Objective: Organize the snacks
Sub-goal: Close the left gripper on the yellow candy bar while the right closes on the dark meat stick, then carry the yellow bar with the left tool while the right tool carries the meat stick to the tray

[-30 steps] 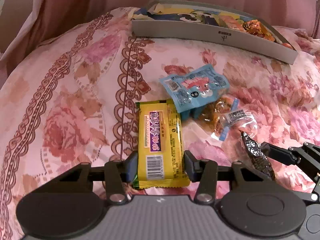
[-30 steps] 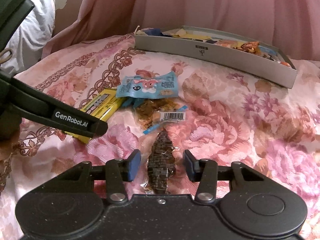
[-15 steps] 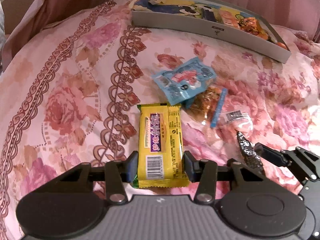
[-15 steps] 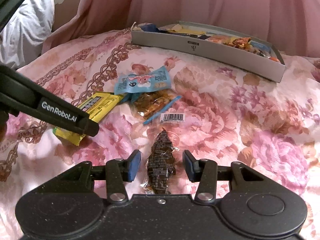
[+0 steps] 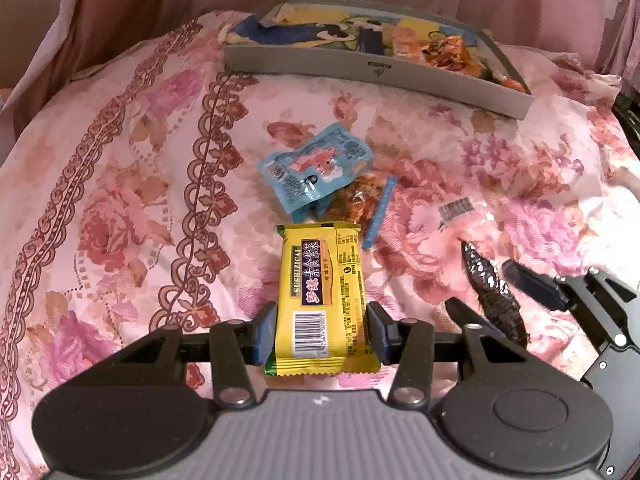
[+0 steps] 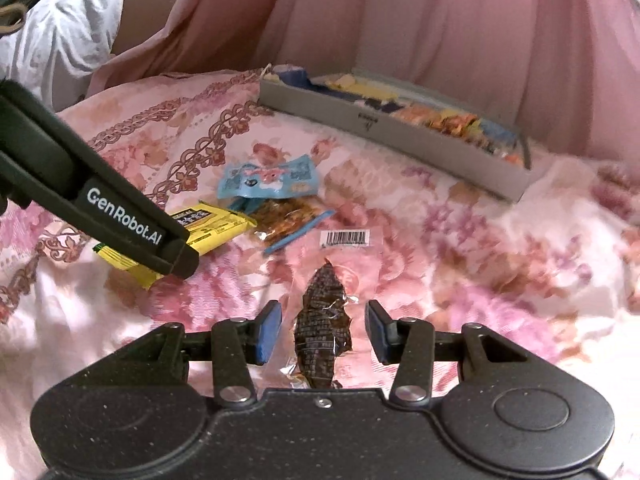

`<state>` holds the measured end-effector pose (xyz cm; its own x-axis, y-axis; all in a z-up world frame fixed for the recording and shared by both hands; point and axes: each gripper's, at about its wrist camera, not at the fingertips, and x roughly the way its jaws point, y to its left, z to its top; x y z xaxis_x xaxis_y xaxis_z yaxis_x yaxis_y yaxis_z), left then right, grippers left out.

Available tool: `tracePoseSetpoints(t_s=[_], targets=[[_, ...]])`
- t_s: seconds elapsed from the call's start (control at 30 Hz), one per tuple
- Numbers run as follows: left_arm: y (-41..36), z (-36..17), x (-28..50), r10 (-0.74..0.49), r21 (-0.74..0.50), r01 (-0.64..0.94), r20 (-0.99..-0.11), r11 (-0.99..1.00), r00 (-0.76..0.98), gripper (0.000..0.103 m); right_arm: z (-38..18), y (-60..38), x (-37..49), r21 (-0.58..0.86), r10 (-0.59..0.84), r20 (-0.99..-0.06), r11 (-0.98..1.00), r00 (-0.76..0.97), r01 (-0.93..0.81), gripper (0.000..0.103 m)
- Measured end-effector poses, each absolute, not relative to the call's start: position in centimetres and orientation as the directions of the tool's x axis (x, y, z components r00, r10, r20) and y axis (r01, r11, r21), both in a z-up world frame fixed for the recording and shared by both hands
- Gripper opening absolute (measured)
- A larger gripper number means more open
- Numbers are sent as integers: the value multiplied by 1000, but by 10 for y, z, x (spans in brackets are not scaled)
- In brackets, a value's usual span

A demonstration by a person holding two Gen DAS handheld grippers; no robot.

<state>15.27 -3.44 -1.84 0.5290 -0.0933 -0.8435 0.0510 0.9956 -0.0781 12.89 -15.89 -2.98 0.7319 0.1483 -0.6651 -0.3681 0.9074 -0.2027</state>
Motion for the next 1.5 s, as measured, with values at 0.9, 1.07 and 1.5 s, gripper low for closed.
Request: tracePoseSetpoints(t_s=[0.9, 1.07, 1.5], targets=[[-59, 44, 243, -104, -118, 37, -635, 992, 766, 51, 32, -225, 210, -154, 99, -323, 976, 941, -155, 48], [-65, 49, 281, -89, -125, 18, -584, 992, 807, 51, 32, -230, 246, -139, 124, -271, 976, 955, -166, 48], [-79, 18, 363, -52, -125, -19, -542, 992, 839, 51, 15, -241, 309, -93, 151, -190, 981, 970, -171, 48]])
